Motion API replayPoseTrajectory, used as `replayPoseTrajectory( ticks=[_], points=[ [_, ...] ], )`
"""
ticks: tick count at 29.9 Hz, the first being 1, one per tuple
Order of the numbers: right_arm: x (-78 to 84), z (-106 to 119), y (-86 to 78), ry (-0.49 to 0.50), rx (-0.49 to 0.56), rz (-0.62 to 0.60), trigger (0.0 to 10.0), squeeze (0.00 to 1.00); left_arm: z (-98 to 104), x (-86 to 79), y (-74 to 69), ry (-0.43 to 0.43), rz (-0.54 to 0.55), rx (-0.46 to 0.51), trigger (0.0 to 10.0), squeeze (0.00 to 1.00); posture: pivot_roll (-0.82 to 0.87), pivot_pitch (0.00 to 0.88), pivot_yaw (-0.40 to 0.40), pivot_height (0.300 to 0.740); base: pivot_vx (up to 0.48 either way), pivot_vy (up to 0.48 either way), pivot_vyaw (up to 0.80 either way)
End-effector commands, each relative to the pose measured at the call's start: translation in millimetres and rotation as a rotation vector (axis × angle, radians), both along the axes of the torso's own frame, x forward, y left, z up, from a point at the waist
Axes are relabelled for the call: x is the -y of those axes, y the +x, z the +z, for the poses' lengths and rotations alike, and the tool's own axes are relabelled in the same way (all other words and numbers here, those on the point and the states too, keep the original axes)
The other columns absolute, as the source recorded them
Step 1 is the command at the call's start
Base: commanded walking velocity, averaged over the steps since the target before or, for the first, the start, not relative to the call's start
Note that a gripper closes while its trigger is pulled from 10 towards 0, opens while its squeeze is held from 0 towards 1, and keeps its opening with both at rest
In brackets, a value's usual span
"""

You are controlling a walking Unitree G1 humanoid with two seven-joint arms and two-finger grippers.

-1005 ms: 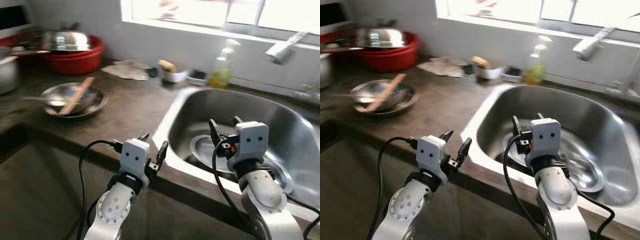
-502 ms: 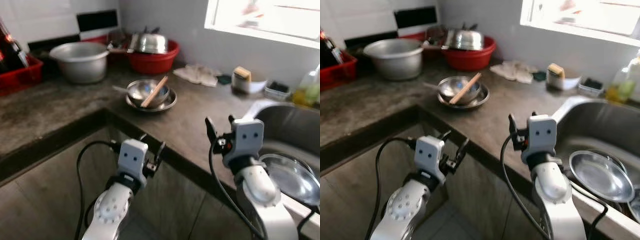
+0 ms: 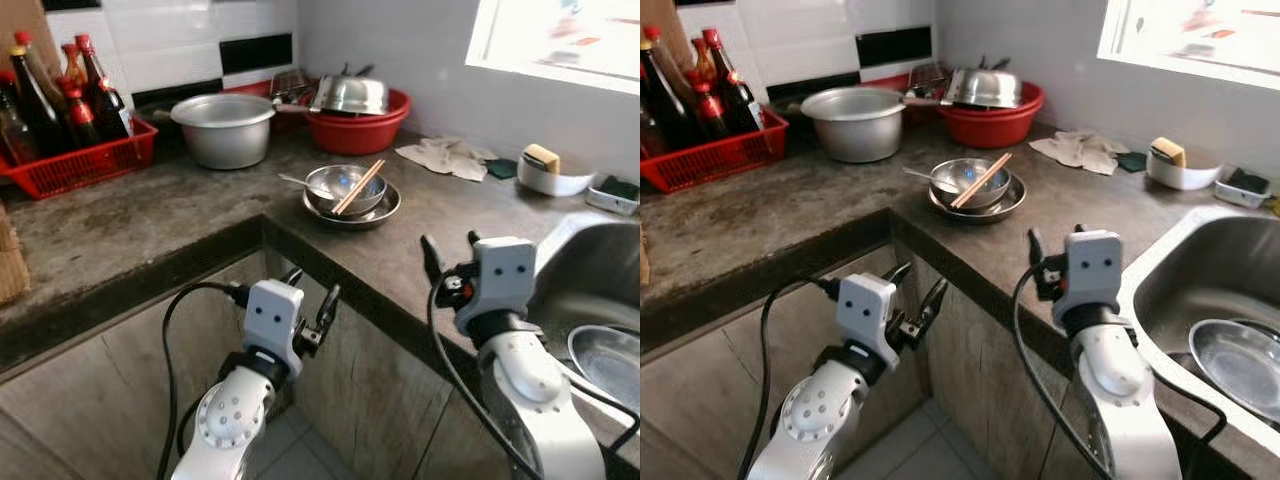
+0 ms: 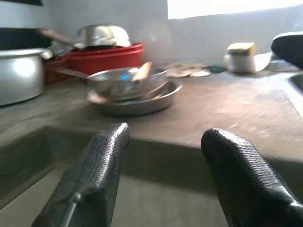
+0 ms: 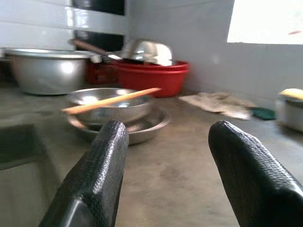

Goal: Kitchen organization

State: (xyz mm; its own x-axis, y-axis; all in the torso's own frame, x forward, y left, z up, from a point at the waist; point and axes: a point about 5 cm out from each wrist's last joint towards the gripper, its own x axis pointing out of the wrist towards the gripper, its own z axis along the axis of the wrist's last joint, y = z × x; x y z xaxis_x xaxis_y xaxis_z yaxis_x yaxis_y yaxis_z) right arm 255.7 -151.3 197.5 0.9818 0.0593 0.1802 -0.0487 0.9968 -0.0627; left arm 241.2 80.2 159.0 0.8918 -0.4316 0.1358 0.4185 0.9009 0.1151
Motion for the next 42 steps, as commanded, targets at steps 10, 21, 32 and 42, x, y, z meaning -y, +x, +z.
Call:
replayPoseTrajectory(
  ticks=[10, 21, 32, 42],
  points=[
    [-6.0, 3, 2.9, 0.017, 0.003, 0.014, 10.0, 0.0, -3, -5.8, 0.1, 0.014, 0.019, -0.009, 10.0, 0.0, 0.08, 0.0, -0.048, 0.74, 0.0, 0.144, 0.0],
    [-9.4, 1, 2.5, 0.035, -0.006, 0.023, 10.0, 0.0, -1, -6.9, -4.4, 0.013, 0.004, 0.064, 10.0, 0.0, 0.08, 0.0, -0.05, 0.74, 0.0, 0.205, 0.0],
    [-14.4, -10, -4.7, 0.04, -0.054, 0.02, 10.0, 0.0, -8, -5.4, 0.4, 0.024, -0.004, -0.019, 10.0, 0.0, 0.07, 0.0, -0.04, 0.74, 0.0, 0.381, -0.29],
    [-15.4, -8, -1.2, 0.032, -0.049, 0.03, 10.0, 0.0, -9, -4.8, -0.6, 0.035, 0.002, -0.02, 10.0, 0.0, 0.08, 0.0, -0.043, 0.74, 0.0, 0.0, 0.0]
  ],
)
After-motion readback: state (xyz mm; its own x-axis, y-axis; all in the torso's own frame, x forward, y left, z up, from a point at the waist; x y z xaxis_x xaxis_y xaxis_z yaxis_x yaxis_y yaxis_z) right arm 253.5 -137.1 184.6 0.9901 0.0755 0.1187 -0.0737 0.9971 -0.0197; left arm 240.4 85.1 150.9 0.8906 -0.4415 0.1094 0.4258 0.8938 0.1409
